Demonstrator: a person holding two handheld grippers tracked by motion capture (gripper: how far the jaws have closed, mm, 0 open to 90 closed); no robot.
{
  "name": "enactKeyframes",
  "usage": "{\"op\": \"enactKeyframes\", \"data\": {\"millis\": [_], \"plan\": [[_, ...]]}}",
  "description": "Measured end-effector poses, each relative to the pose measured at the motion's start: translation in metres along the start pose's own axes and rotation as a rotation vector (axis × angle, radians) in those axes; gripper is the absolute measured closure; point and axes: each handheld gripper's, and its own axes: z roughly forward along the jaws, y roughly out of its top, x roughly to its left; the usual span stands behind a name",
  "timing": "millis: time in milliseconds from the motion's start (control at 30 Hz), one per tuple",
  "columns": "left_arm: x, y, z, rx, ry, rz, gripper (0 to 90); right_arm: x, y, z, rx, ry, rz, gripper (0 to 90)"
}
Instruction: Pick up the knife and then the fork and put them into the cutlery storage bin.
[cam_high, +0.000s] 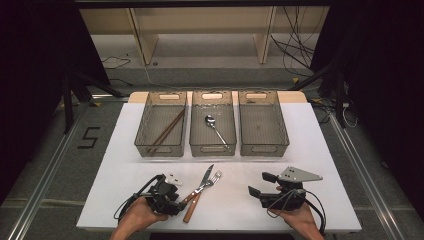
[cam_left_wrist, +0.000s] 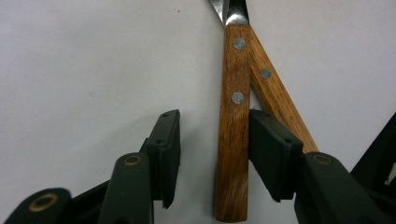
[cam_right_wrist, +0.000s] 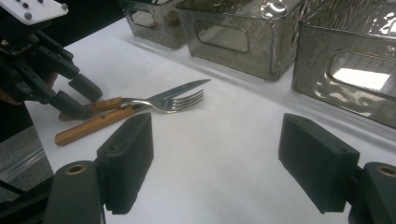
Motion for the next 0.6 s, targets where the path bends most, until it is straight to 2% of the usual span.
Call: {"op": "enactKeyframes", "data": {"millis": [67, 233, 367, 600], "plan": [[-0.001, 0.000, 0.000, 0.005, 0.001, 0.004, 54.2, 0.000, 0.000, 0.000, 0.001, -0.001, -0.001, 27.2], [-0.005, 0.000, 0.001, 0.005, 0.035, 0.019, 57.0, 0.002, 0.001, 0.000, 0.001, -0.004, -0.001, 27.8], [-0.008, 0.000, 0.001, 0.013, 0.067, 0.037, 63.6, 0.003, 0.001, 0.000, 0.006, -0.004, -0.005, 27.9], [-0.011, 0.000, 0.000, 0.016, 0.063, 0.055, 73.4, 0.005, 0.001, 0.002, 0.014, -0.004, -0.011, 28.5]]}}
